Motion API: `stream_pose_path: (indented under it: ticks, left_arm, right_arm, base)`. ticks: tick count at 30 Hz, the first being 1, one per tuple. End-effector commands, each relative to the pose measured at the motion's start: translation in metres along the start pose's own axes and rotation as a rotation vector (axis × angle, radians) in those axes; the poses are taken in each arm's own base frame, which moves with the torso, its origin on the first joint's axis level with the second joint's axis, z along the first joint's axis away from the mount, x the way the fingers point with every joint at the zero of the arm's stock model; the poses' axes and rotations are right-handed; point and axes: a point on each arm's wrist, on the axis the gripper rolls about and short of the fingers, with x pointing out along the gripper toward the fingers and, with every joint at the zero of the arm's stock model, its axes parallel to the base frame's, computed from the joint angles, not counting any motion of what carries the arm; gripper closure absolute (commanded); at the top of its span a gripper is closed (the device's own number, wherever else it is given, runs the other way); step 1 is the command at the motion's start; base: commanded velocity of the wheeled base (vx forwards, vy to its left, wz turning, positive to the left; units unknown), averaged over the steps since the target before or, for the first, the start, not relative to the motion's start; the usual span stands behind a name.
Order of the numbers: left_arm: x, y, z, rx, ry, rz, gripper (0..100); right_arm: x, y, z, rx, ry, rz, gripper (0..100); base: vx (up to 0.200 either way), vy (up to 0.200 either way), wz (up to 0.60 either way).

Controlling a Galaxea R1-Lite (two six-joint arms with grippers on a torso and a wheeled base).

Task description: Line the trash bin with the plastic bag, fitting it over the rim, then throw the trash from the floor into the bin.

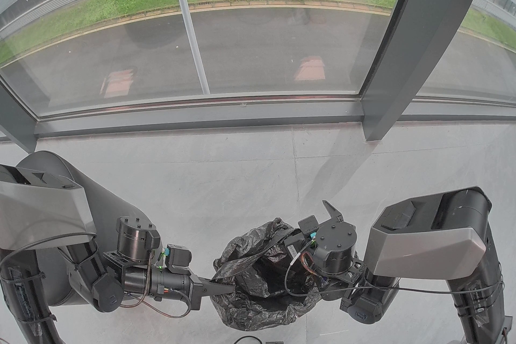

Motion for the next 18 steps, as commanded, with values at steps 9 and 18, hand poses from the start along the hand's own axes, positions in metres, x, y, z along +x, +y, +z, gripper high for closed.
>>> stream_pose_path:
  ticks: [9,18]
  left_arm:
    - [0.013,0.028,0.010,-0.032,-0.037,0.062,100]
    - [0.020,0.038,0.021,-0.041,-0.073,0.125,100]
  right_arm:
    - [0.015,-0.017,-0.004,0.020,-0.003,-0.046,0]
    - [0.025,-0.010,-0.005,0.033,-0.024,-0.049,0]
  base:
    - [0.000,0.000,0.00]
    - [0.000,0.000,0.00]
